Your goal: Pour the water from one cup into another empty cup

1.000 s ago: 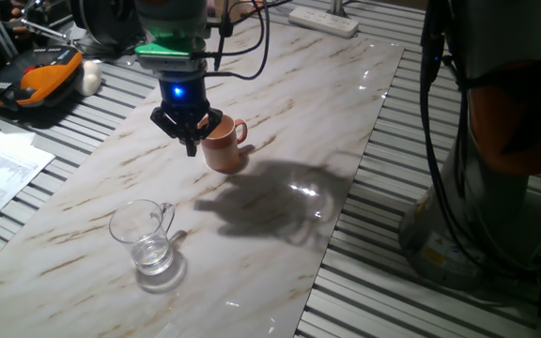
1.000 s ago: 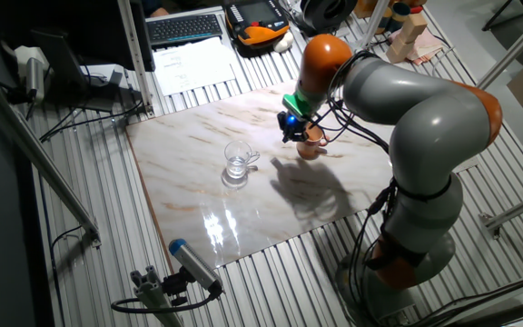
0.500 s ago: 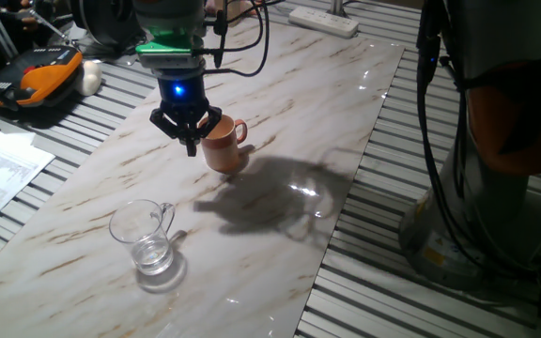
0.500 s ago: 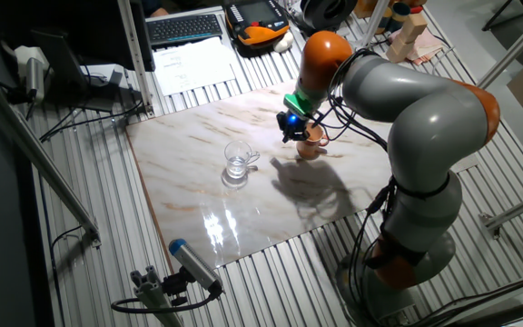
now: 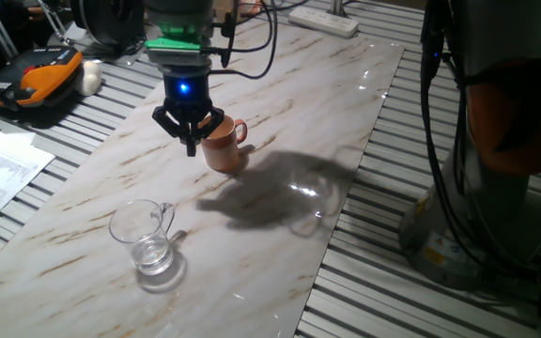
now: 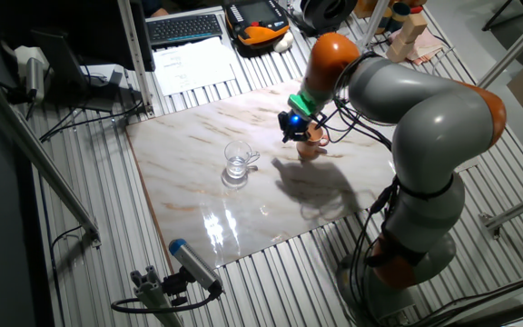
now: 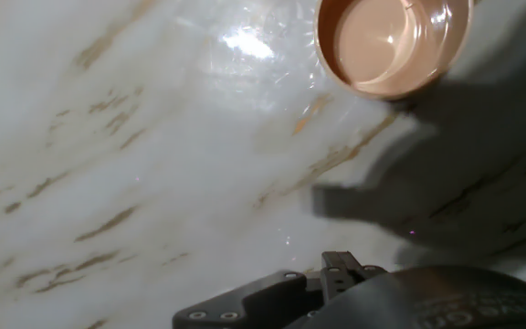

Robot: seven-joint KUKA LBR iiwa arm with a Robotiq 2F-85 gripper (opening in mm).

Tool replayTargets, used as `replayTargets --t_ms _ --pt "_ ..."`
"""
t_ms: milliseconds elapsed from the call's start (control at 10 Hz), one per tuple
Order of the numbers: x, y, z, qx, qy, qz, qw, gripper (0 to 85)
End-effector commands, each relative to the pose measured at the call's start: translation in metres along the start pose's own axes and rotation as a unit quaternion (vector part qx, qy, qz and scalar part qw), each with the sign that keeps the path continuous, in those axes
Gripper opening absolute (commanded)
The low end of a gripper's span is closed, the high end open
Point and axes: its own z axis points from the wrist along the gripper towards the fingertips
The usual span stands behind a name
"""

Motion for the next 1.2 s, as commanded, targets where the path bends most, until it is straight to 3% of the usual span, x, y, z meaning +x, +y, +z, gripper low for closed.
replayTargets --t_ms 0,100,400,800,1100 --pt "0.0001 0.0 0.0002 -0.002 -0.008 0.016 0.9998 0.0" --pt "0.0001 0.0 0.0002 -0.009 -0.016 0.041 0.999 0.0" --pt "0.0001 0.0 0.0002 -0.01 -0.033 0.074 0.9967 0.0" --pt "-0.0011 -0.0042 0.0039 -0.029 -0.023 0.071 0.9968 0.0" --pt "-0.0003 -0.0052 0.0054 -0.014 -0.029 0.048 0.9983 0.0"
